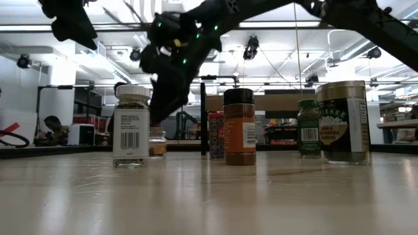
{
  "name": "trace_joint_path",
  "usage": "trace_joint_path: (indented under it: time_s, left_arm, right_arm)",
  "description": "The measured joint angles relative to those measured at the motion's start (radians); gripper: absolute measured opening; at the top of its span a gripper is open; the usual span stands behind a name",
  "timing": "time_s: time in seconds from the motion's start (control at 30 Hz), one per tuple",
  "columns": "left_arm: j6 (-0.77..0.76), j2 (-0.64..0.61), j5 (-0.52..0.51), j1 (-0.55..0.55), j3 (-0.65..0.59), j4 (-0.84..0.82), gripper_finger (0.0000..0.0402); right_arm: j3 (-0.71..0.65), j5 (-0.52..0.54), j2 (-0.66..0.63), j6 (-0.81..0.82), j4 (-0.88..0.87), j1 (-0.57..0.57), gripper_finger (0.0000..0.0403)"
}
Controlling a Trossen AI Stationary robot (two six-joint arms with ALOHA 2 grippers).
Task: Shelf spices
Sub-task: Put the light brown seasoning bottle on the shelf
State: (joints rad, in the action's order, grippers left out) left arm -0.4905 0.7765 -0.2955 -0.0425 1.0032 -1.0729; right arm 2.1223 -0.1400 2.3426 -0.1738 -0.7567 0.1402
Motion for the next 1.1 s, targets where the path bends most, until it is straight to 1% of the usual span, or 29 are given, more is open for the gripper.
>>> trace_joint_path:
  time_s: [0.13, 0.27, 0.33, 0.47, 0.6, 0.77, 0.93, 1.1]
  left_arm:
    - [0.016, 0.0, -0.002, 0.0, 0.0, 0.011, 0.0204]
    - [0.052, 0.0, -0.006, 0.0, 0.0, 0.055, 0.0204]
    - [0.069, 0.001, -0.006, 0.0, 0.0, 0.073, 0.0204]
    - [0.102, 0.005, -0.009, 0.0, 0.0, 0.118, 0.0204]
    - [0.161, 0.015, -0.009, 0.0, -0.001, 0.208, 0.0204]
    - [0.257, 0.041, -0.008, 0.0, -0.001, 0.321, 0.0204]
    - [0.339, 0.087, -0.009, 0.0, -0.001, 0.434, 0.0204]
    - [0.45, 0.161, -0.009, 0.0, -0.001, 0.594, 0.0204]
  right_arm:
    - [0.001, 0.002, -0.062, -0.006, -0.024, 0.0, 0.0278]
    - [0.001, 0.002, -0.147, -0.011, -0.035, 0.0, 0.0281]
    - [0.001, 0.001, -0.189, -0.017, -0.039, 0.0, 0.0278]
    - [-0.004, 0.002, -0.266, -0.028, -0.118, -0.002, 0.0267]
    - [-0.043, 0.002, -0.351, -0.028, -0.204, -0.002, 0.0256]
    - [-0.164, 0.003, -0.491, -0.002, -0.24, -0.008, 0.0242]
    - [-0.323, 0.003, -0.678, 0.039, -0.228, -0.016, 0.0227]
    - [-0.501, 0.014, -0.876, 0.103, -0.142, -0.034, 0.0215]
